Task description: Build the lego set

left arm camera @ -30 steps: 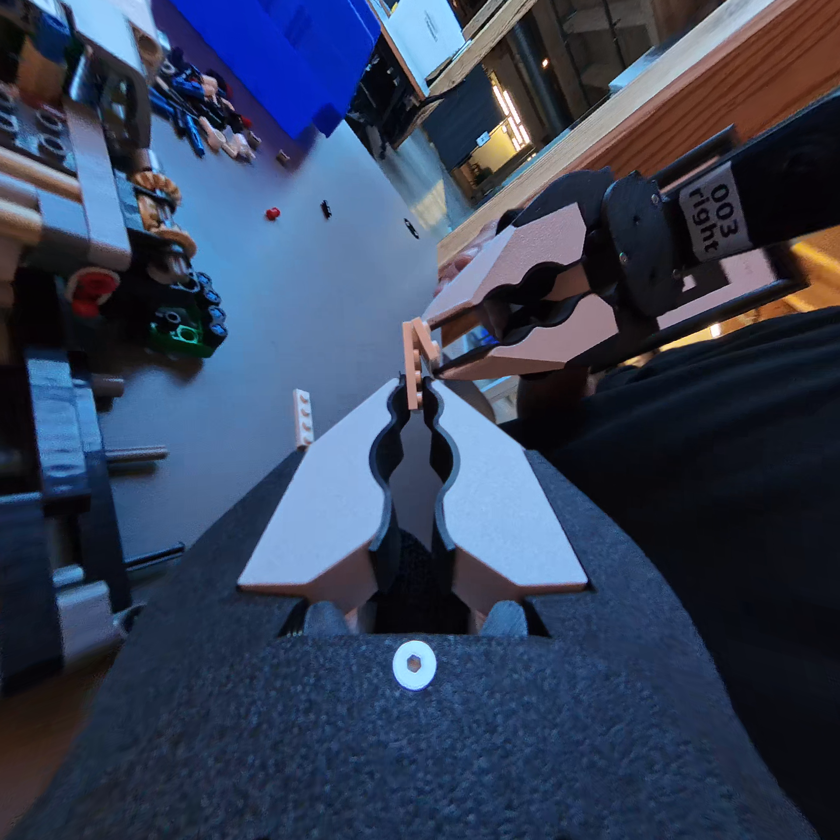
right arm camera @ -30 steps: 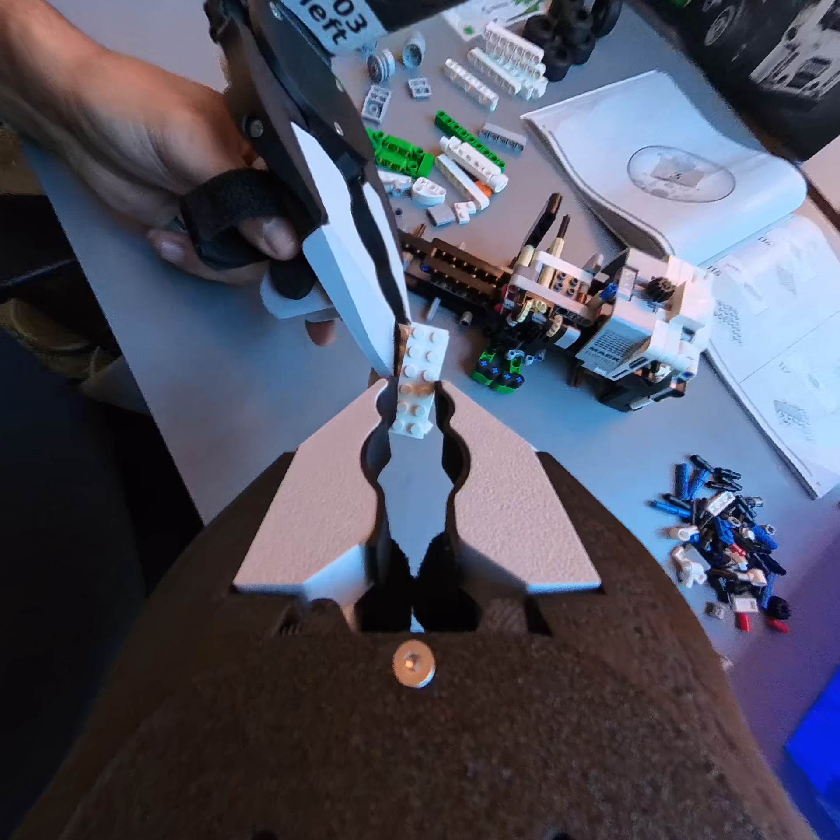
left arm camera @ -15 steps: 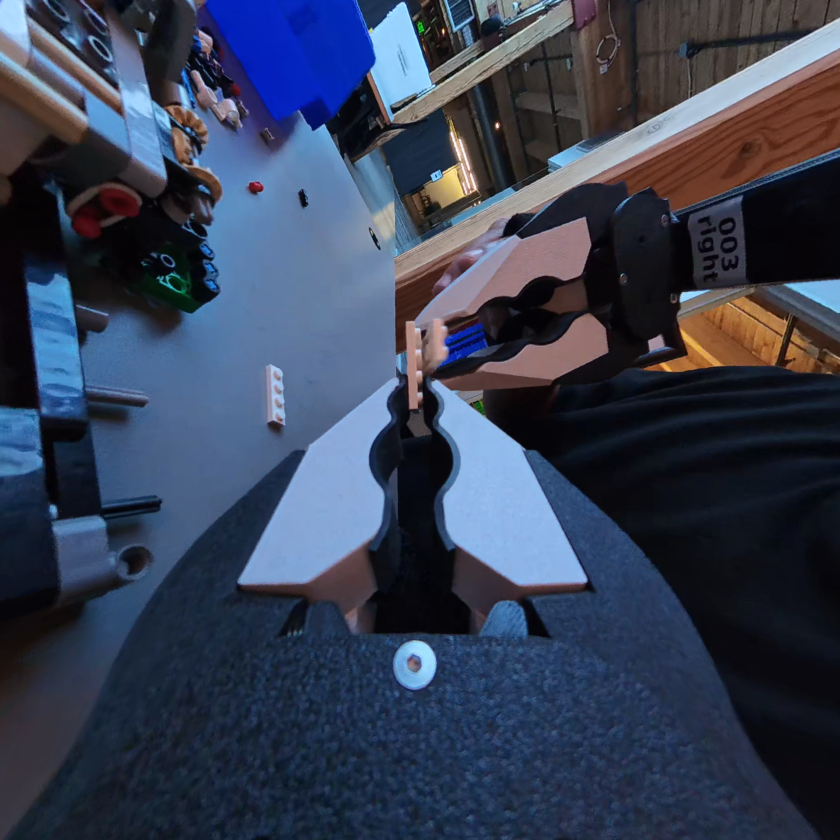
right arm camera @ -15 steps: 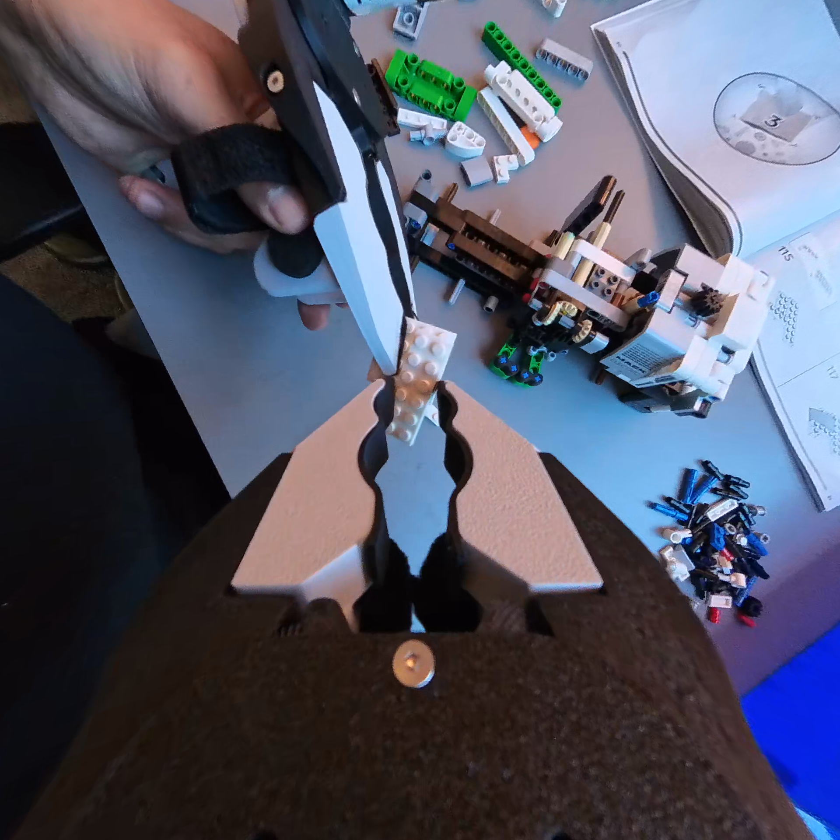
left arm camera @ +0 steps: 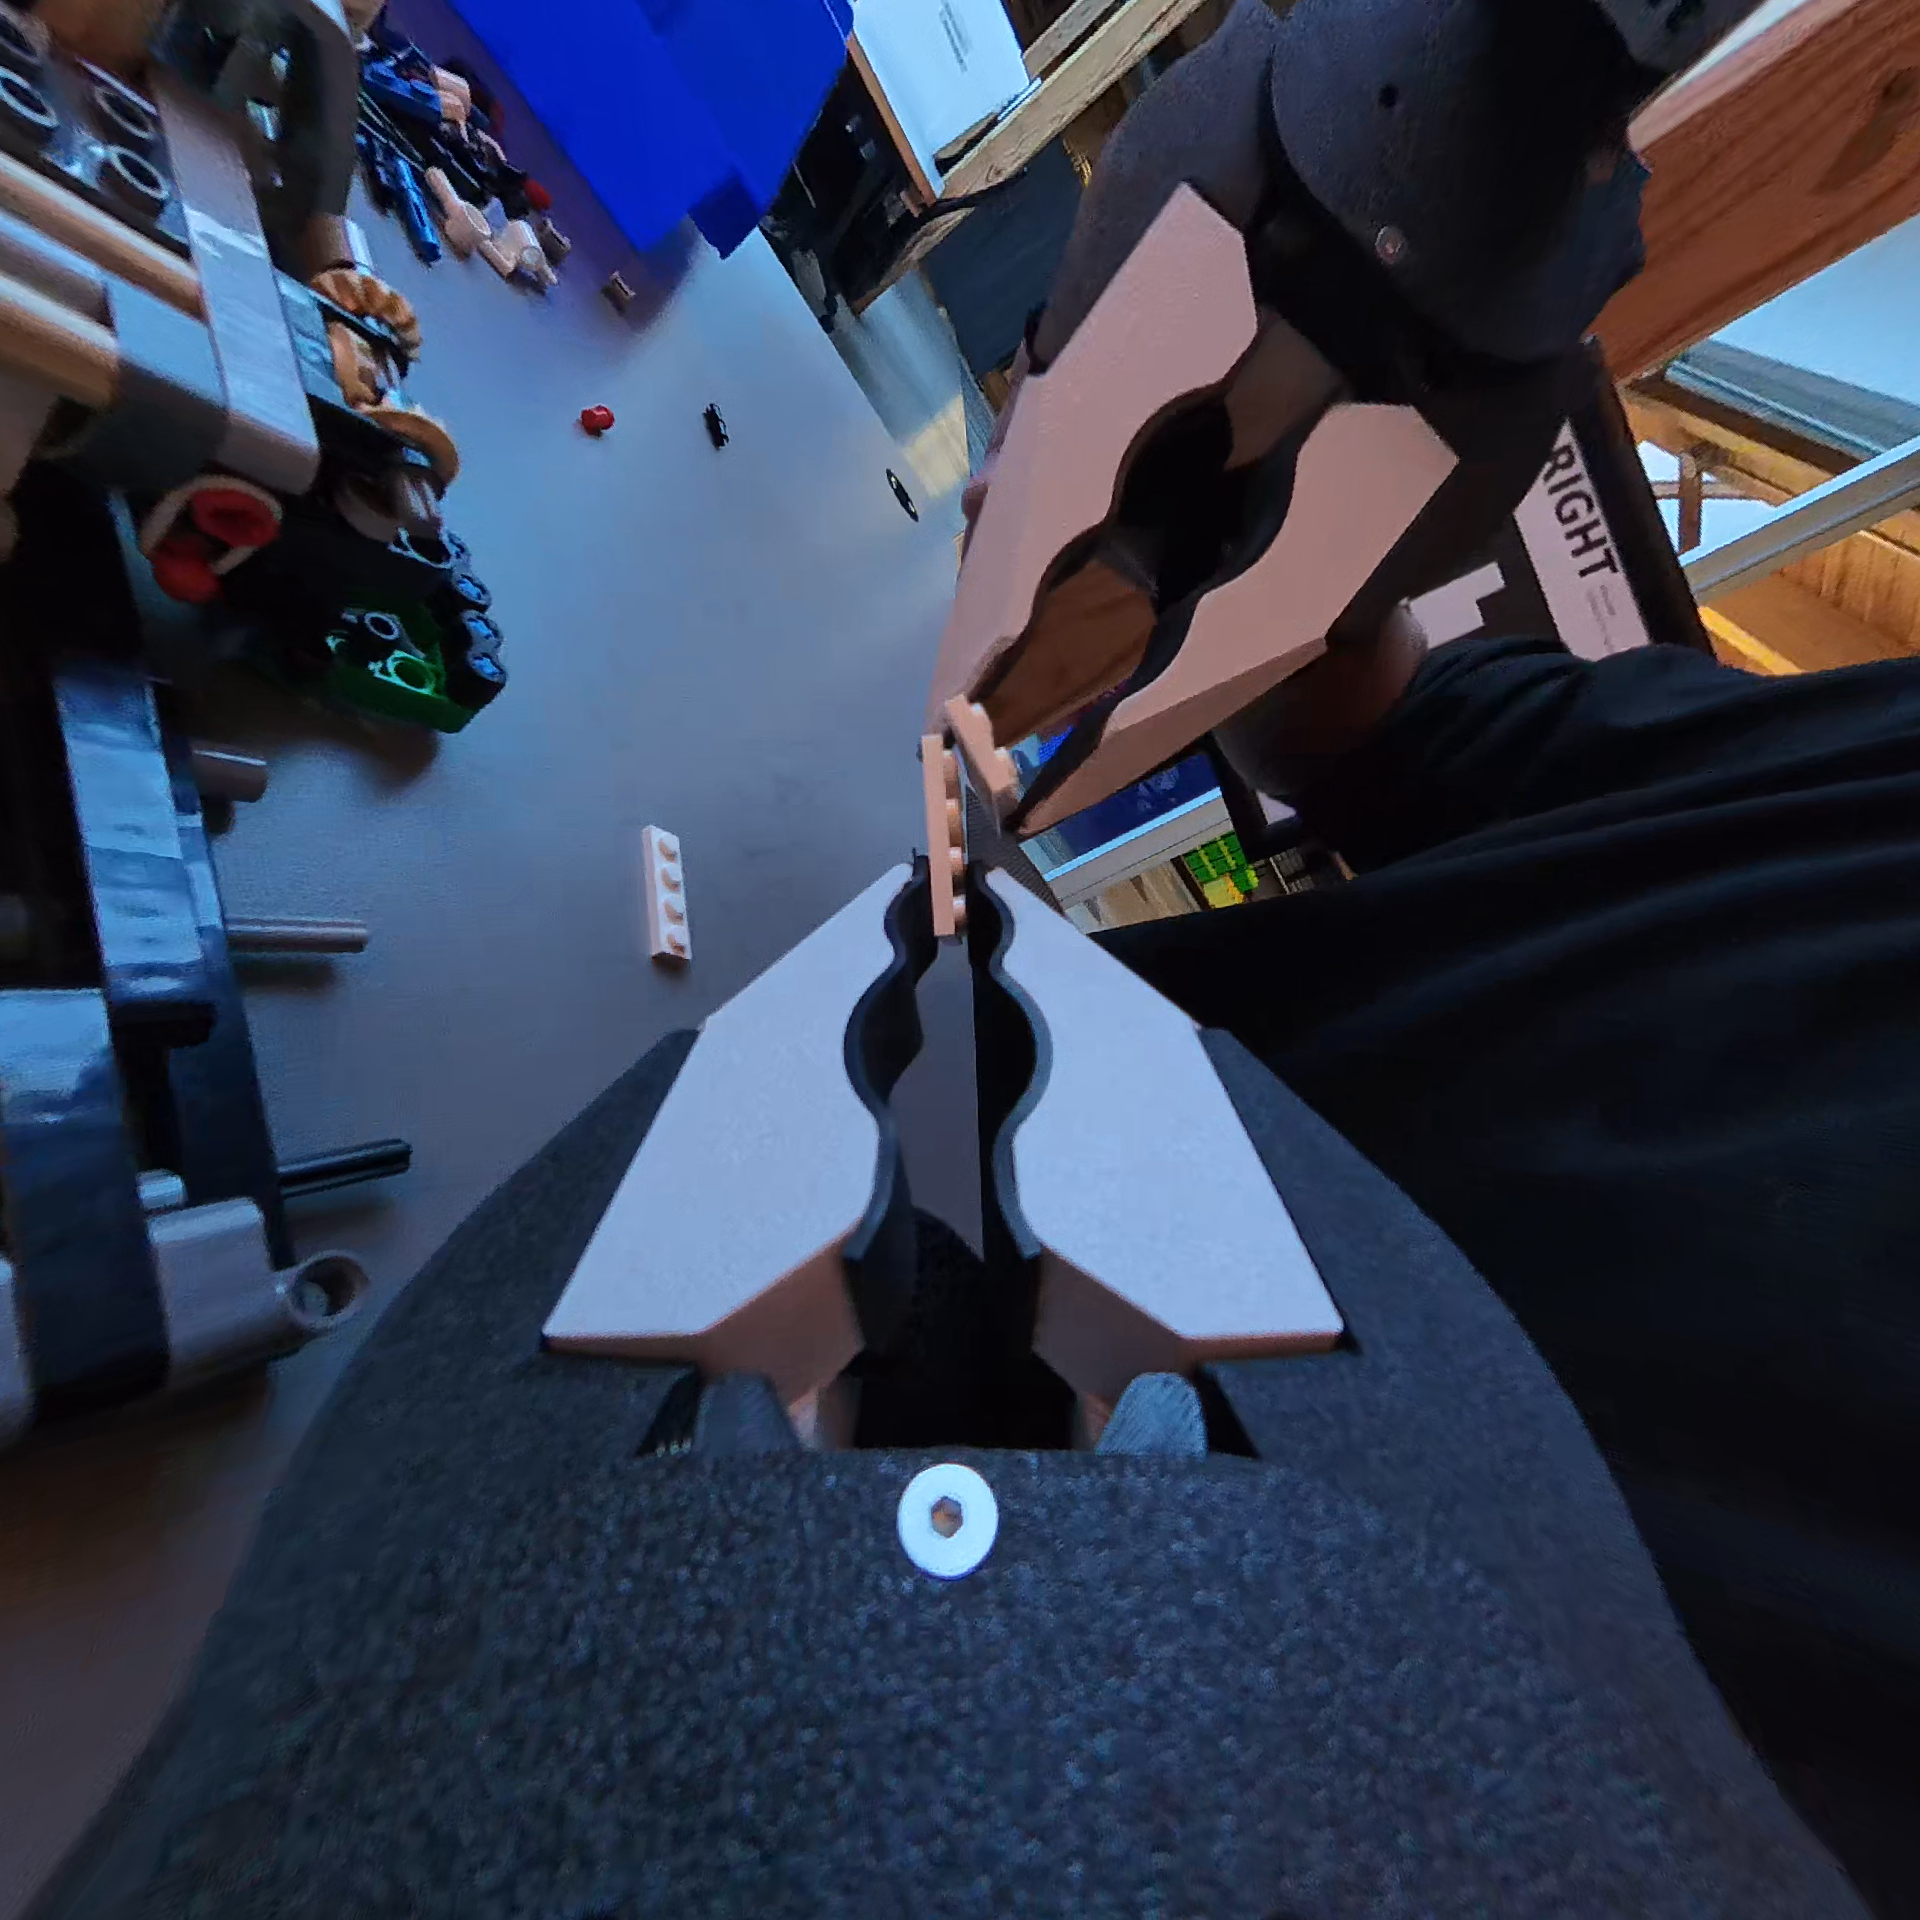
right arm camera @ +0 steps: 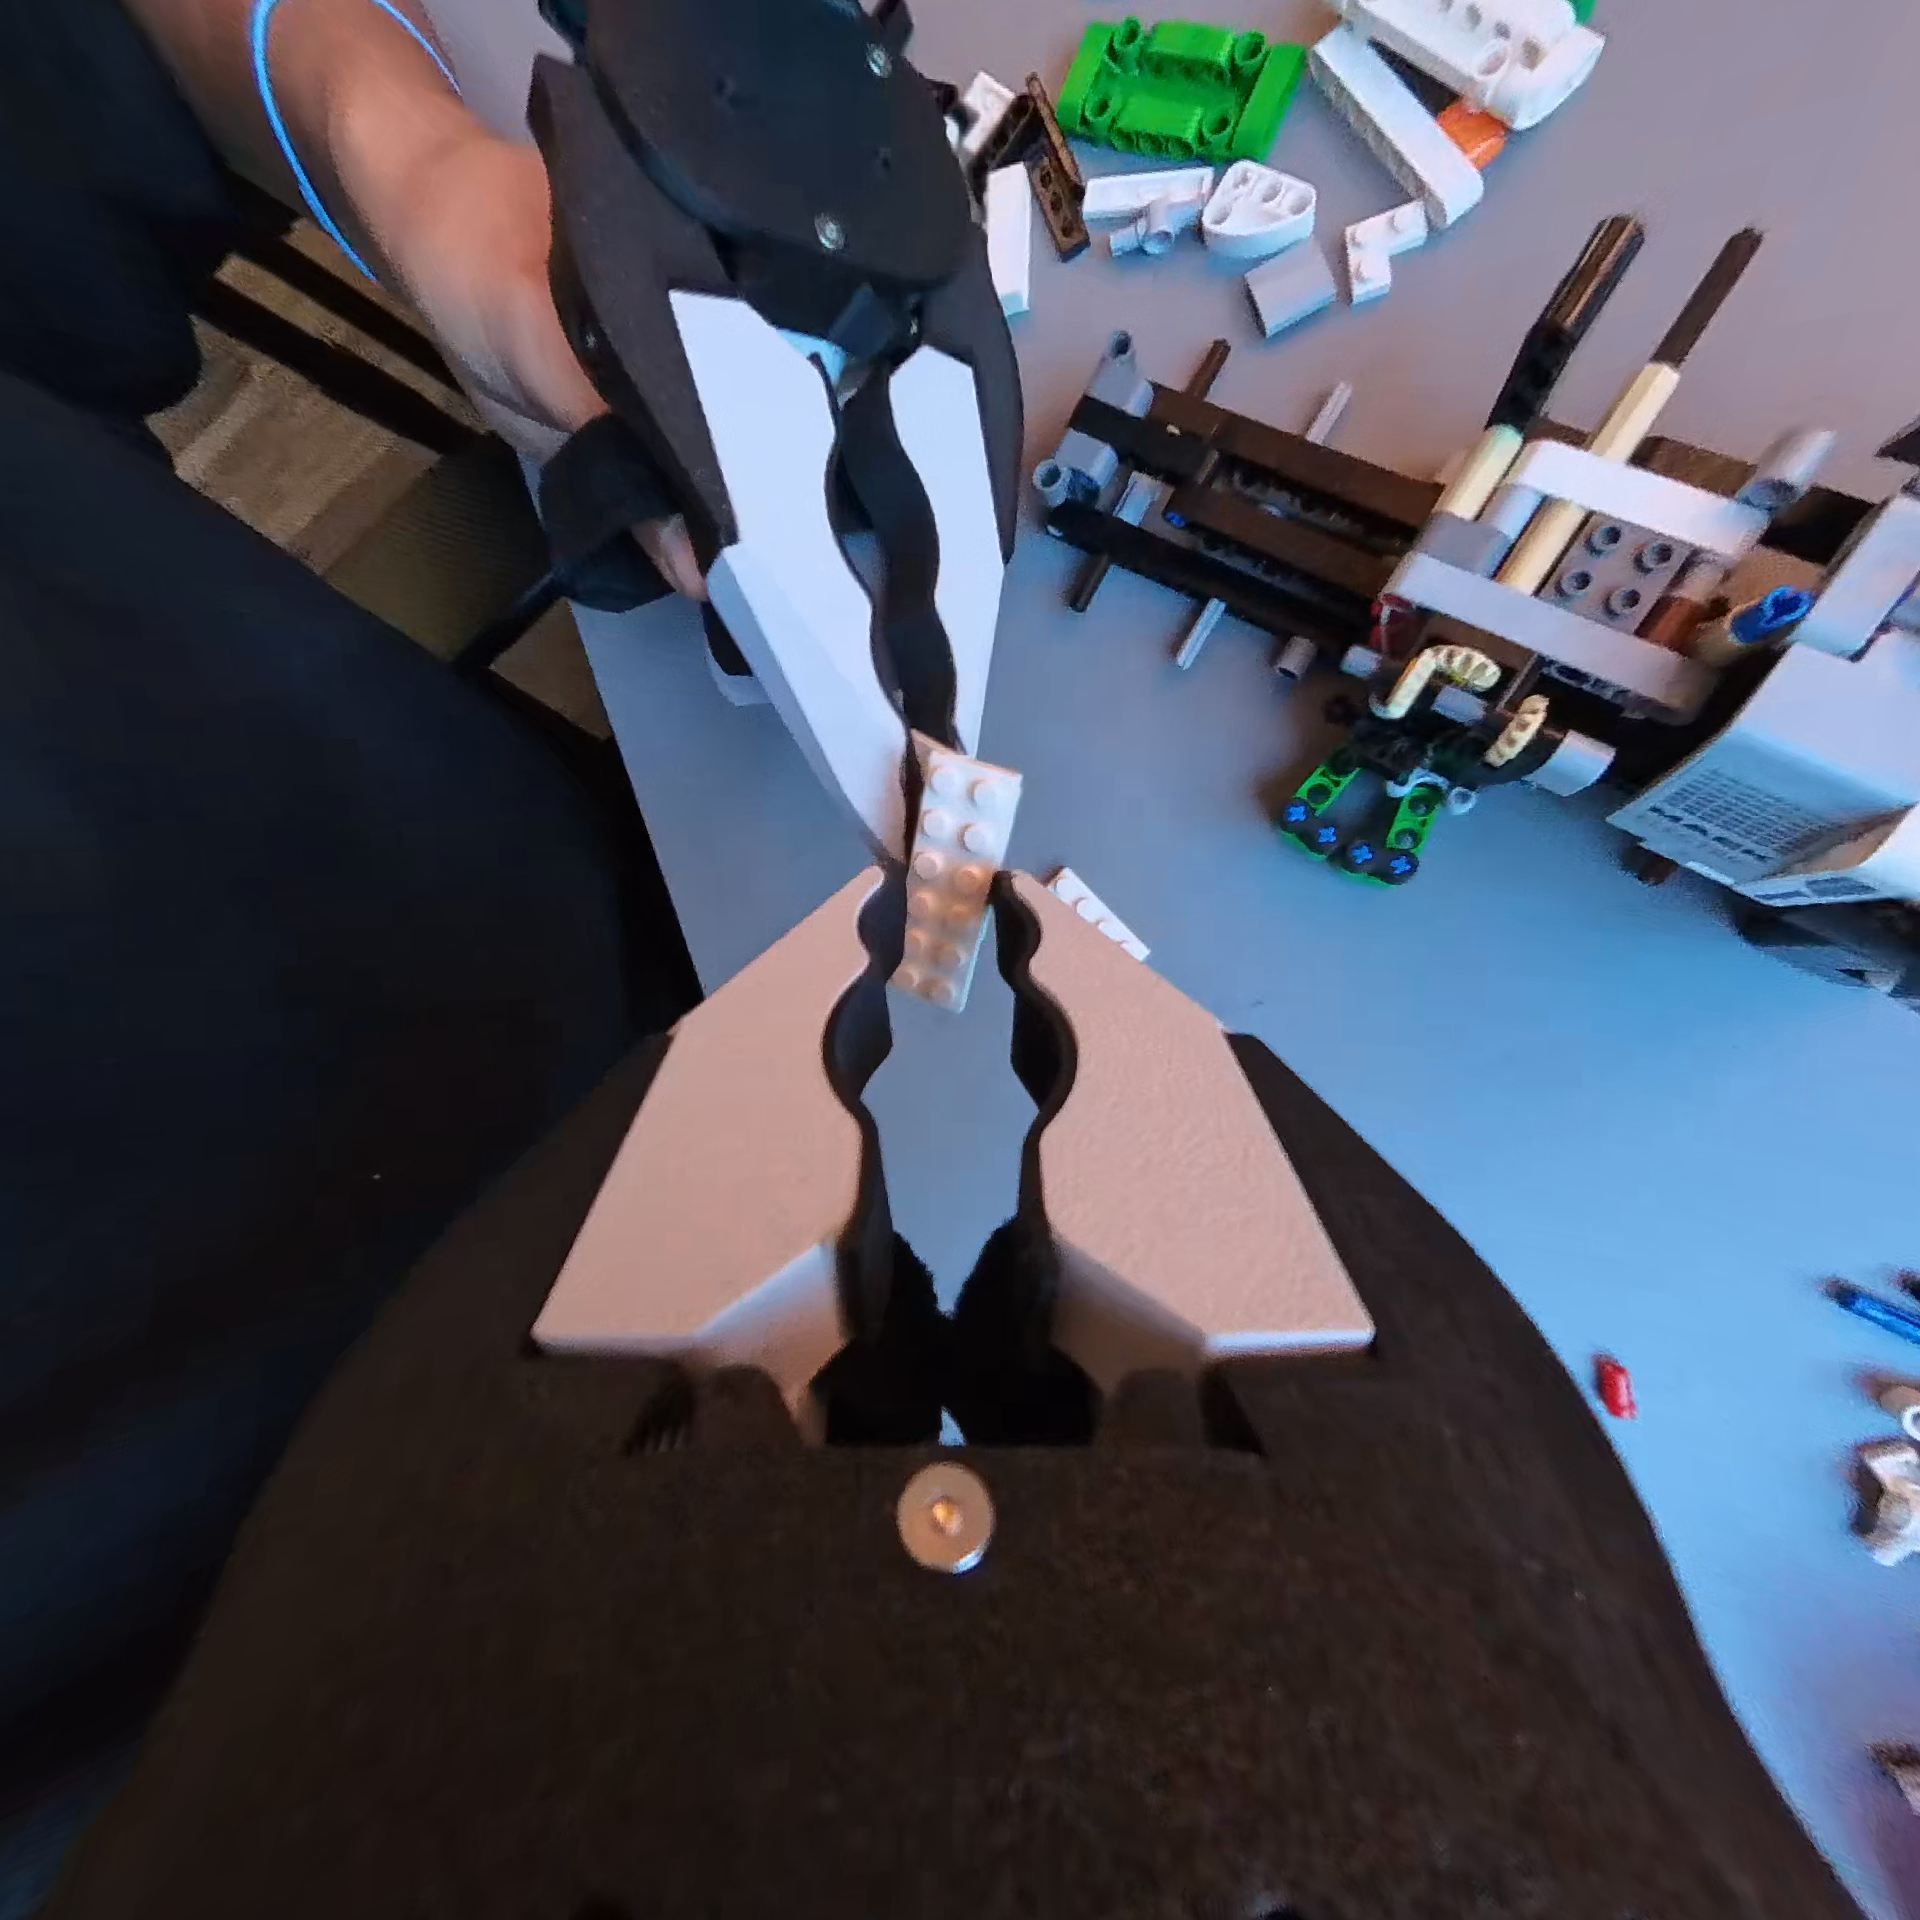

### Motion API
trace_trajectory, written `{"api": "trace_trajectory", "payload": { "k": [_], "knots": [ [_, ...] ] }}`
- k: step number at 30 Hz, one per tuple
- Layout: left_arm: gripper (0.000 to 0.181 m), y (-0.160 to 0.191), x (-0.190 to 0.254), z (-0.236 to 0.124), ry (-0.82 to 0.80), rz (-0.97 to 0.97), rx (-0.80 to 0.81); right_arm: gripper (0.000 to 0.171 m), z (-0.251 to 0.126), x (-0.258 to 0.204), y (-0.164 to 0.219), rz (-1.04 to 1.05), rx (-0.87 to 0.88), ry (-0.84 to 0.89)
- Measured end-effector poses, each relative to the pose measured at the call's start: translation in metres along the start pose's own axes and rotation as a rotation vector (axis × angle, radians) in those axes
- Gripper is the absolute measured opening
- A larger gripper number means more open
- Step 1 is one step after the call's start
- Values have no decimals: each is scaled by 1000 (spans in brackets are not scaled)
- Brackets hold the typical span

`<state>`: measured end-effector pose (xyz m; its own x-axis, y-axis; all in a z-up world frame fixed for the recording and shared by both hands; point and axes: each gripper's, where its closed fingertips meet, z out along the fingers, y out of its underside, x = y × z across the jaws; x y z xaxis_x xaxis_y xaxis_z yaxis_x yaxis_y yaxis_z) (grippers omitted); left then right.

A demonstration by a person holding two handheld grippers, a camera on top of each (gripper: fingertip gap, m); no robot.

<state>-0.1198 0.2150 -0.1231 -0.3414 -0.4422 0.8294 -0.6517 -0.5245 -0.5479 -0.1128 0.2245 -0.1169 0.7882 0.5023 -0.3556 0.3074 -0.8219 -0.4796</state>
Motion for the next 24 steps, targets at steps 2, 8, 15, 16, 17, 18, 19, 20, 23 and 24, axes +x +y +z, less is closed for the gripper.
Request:
{"api": "trace_trajectory", "payload": {
  "k": [2, 8, 15, 16, 17, 18, 19, 20, 23, 24],
  "knots": [
    [2, -1, -1, -1, 5, -25, 6, 16, 1, 3, 0, -10, -29, 35],
    [2, -5, 1, -3, 73, -151, 37, 16, 3, 7, -3, -25, -118, 116],
    [2, -9, -1, -7, 86, -193, 62, 16, 4, 7, -8, 7, -139, 108],
    [2, -10, -2, -7, 92, -203, 68, 16, 4, 8, -10, 20, -128, 100],
    [2, -11, -1, -8, 99, -210, 71, 15, 3, 8, -11, 31, -120, 86],
    [3, -11, -1, -9, 105, -214, 72, 15, 3, 8, -12, 39, -115, 70],
    [2, -11, 0, -9, 110, -215, 73, 15, 3, 8, -13, 44, -108, 53],
    [2, -11, 1, -10, 117, -213, 73, 15, 2, 7, -14, 48, -100, 29],
    [2, -12, 5, -11, 144, -198, 75, 15, -1, 4, -16, 80, -51, -80],
    [2, -13, 7, -11, 150, -184, 76, 15, -2, 4, -17, 97, -31, -118]
  ]
}}
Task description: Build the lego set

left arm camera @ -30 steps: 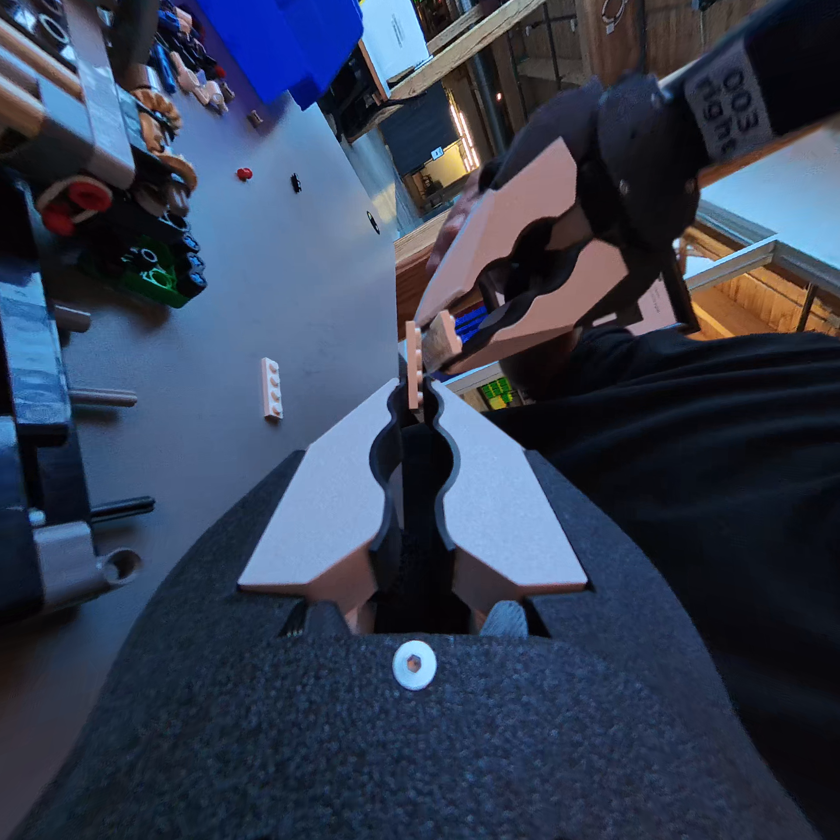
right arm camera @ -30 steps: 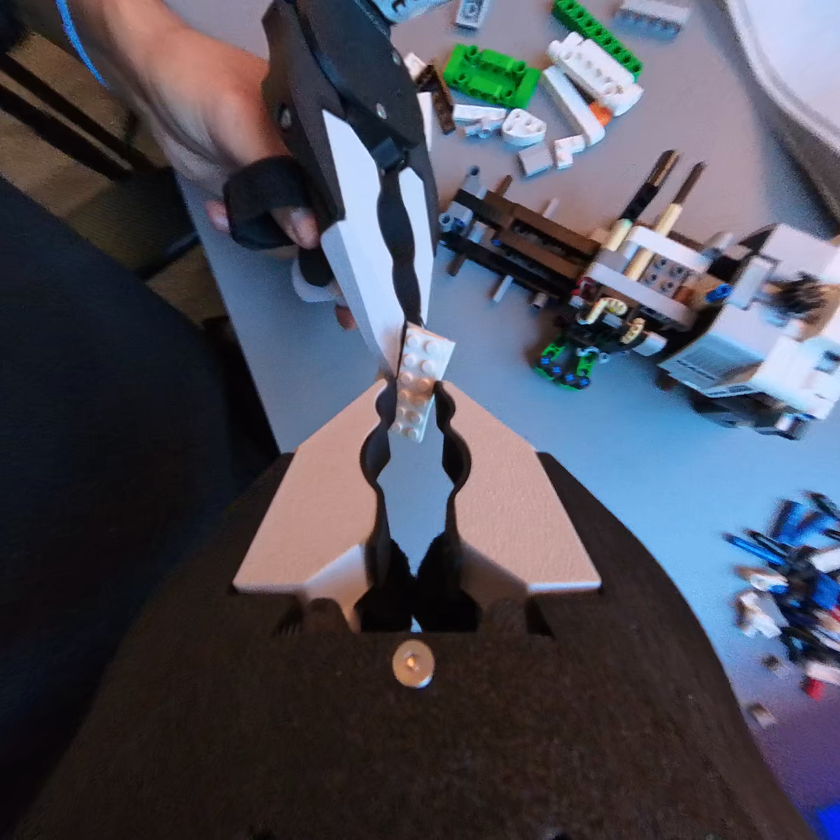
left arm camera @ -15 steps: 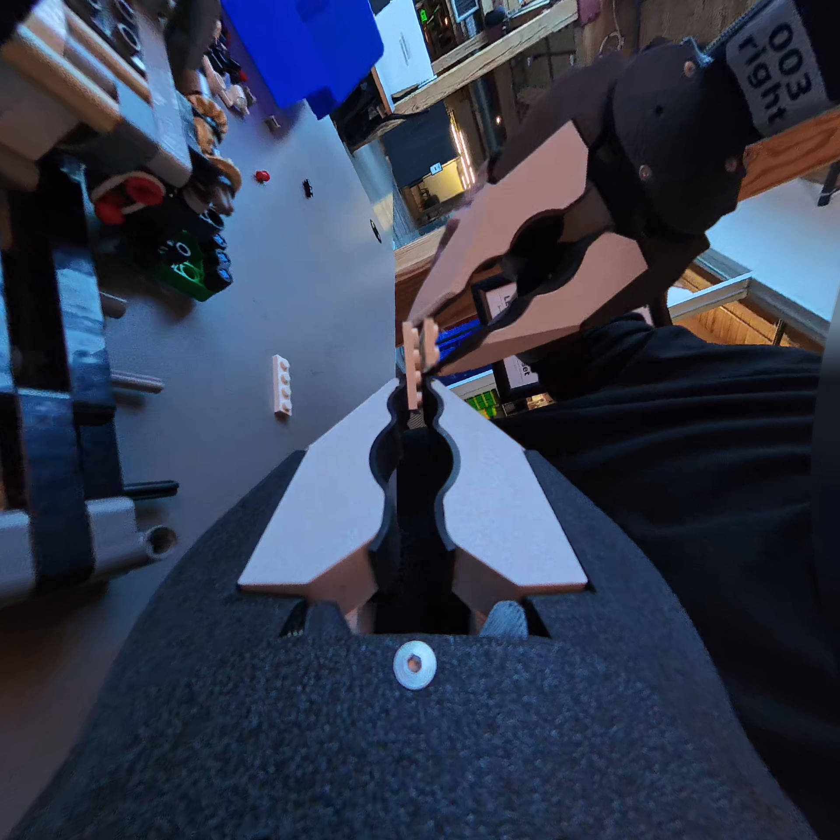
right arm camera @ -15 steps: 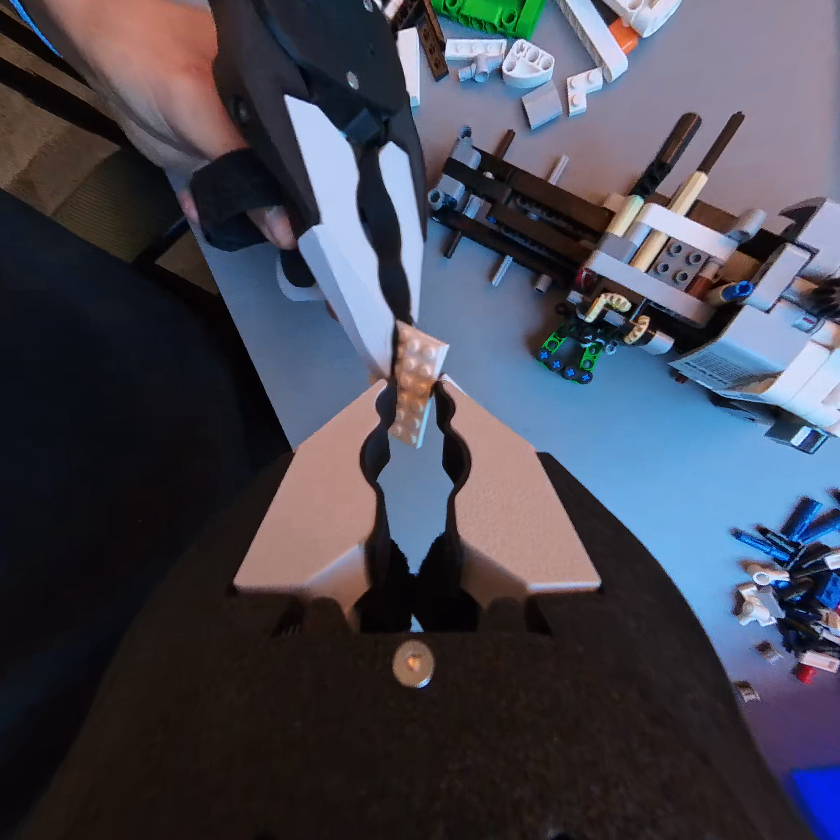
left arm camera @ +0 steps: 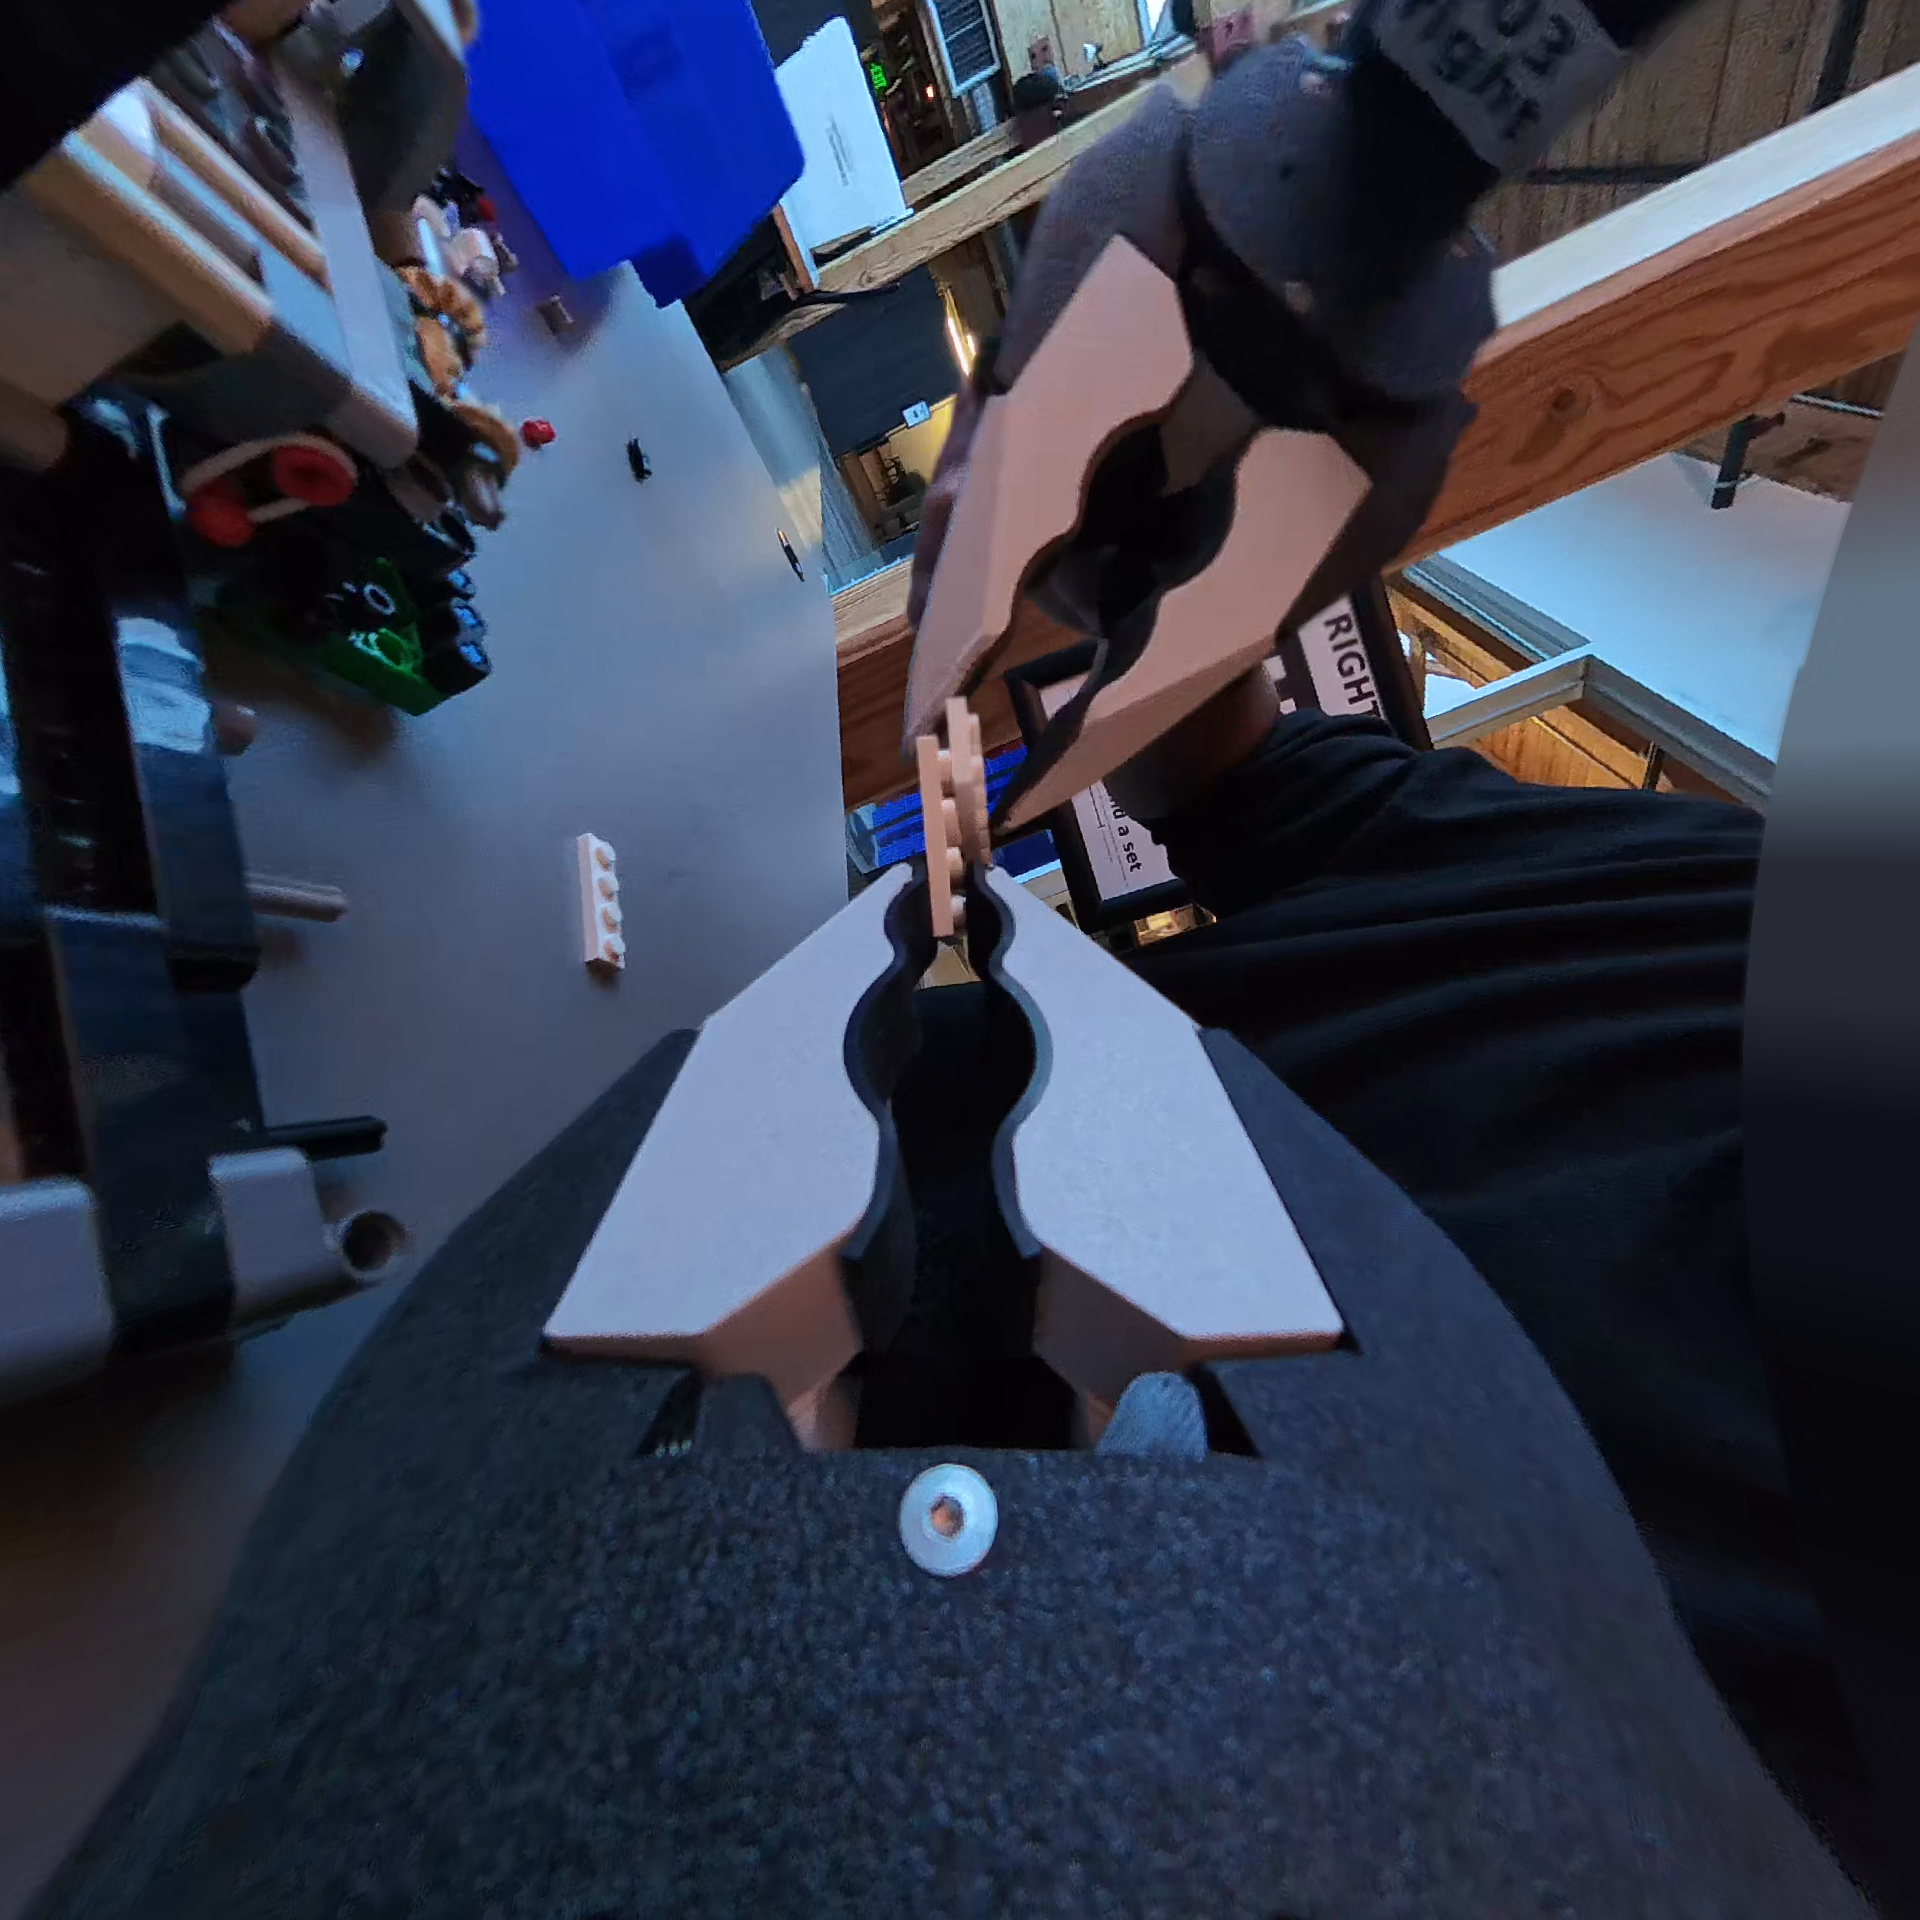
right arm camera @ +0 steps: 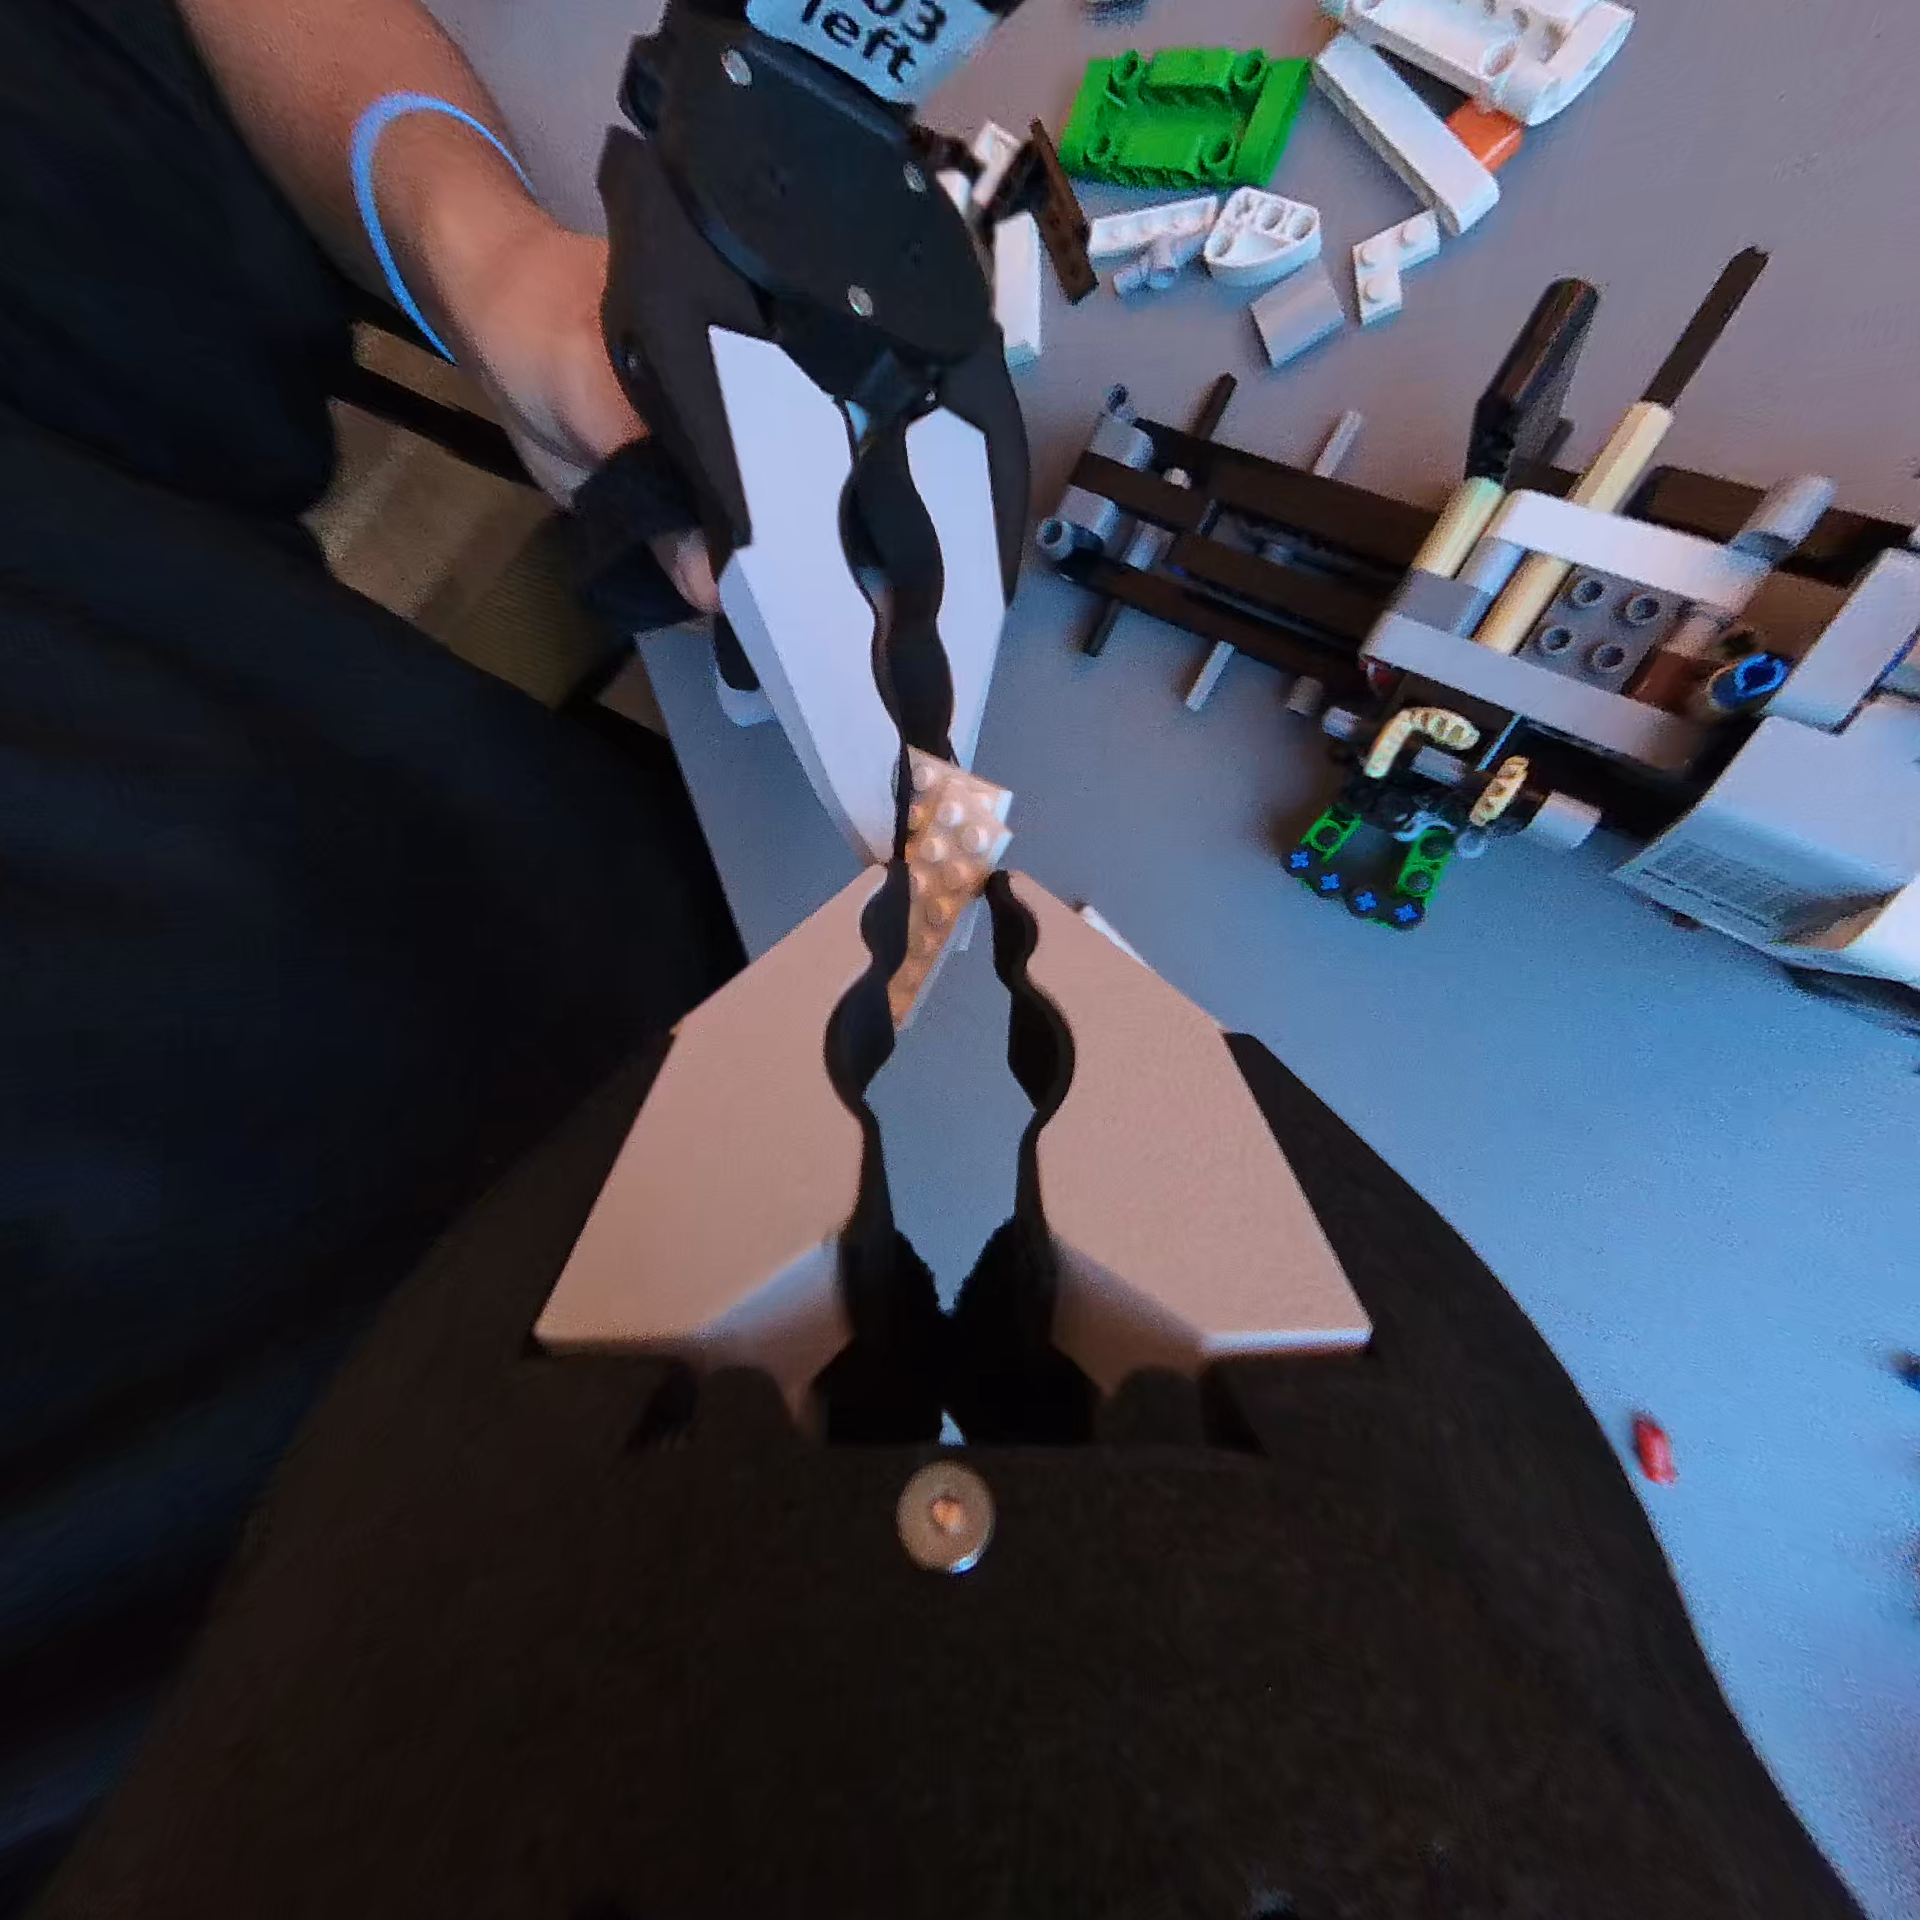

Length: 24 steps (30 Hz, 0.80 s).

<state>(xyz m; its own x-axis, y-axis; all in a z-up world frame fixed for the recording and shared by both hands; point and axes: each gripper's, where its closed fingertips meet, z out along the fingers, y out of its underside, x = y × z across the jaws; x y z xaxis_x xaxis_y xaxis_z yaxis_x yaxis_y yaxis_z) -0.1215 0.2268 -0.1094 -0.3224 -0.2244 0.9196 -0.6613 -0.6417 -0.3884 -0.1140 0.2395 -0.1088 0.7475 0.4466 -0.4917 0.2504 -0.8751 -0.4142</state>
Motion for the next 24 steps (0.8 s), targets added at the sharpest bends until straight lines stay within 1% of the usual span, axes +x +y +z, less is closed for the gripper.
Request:
{"api": "trace_trajectory", "payload": {
  "k": [2, 5, 10, 16, 19, 24],
  "knots": [
    [3, 0, 3, 0, 7, 40, -4, 16, -2, -2, -1, 32, 34, -71],
    [3, 2, 5, 2, 3, 77, -22, 17, 2, -7, 3, 35, 32, -146],
    [3, 6, 7, 3, 23, 75, -59, 16, 5, -11, 3, -4, 35, -195],
    [3, 8, 5, 4, -6, 120, -74, 13, 5, -13, 5, 78, 34, -310],
    [2, 8, 6, 3, -23, 186, -85, 11, 4, -16, 4, 124, 64, -399],
    [3, 17, 5, 4, -71, 320, -162, 9, 8, -22, 11, 140, 49, -495]
  ]
}}
